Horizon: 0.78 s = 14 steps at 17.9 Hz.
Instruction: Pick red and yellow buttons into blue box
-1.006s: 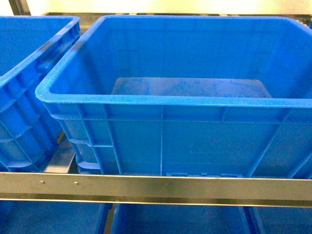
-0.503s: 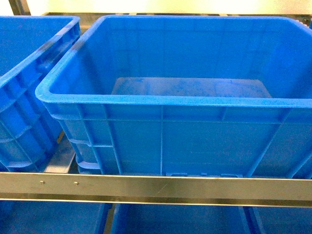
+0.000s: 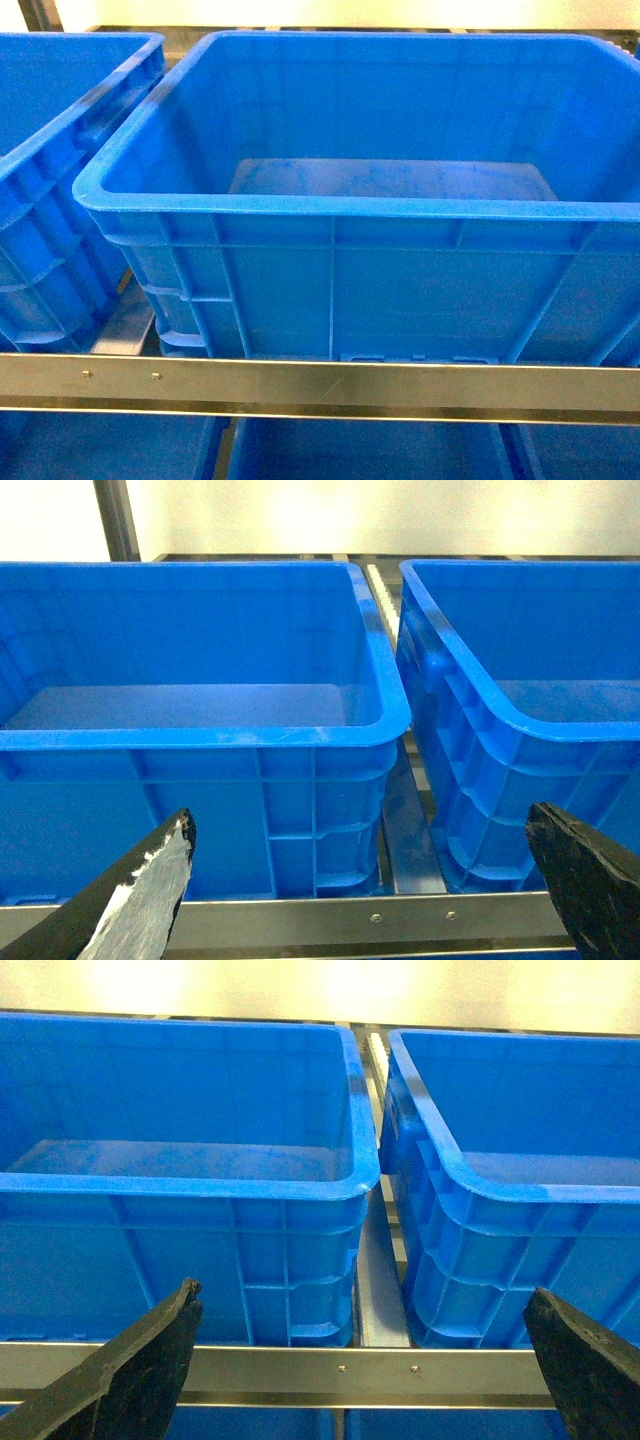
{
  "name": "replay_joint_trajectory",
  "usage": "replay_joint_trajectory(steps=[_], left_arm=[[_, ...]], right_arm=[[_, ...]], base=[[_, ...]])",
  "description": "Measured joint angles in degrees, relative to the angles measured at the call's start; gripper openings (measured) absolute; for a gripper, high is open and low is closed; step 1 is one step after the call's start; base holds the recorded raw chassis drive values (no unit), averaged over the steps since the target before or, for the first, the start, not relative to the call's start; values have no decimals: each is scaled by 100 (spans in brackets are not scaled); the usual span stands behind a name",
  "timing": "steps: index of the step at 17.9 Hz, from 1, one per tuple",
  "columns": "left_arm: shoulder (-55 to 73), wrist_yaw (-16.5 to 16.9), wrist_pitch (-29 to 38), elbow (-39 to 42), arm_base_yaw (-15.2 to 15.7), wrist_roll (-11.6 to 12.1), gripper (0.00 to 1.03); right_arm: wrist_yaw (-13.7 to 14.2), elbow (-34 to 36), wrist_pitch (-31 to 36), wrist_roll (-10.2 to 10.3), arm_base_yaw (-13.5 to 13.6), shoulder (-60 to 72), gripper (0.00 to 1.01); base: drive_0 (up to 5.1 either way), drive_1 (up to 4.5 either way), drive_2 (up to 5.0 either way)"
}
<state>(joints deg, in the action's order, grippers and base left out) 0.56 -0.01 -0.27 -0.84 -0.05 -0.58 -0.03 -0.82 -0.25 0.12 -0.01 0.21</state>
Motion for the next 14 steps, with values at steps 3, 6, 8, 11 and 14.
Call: replay_joint_trajectory(steps=[3,6,8,11,14], left_arm=[[0,0,0,0,0,0,98],[0,0,0,0,0,0,98],[0,0,0,0,0,0,98],[0,0,0,0,0,0,98],[0,0,0,0,0,0,98]], right_arm=[[0,0,0,2,0,0,98],[0,0,-2,0,0,0,98],[0,0,0,0,0,0,98],[0,0,0,2,0,0,98],[0,0,0,2,0,0,98]], base=[[0,0,0],[0,0,0],[0,0,0],[0,0,0],[0,0,0]])
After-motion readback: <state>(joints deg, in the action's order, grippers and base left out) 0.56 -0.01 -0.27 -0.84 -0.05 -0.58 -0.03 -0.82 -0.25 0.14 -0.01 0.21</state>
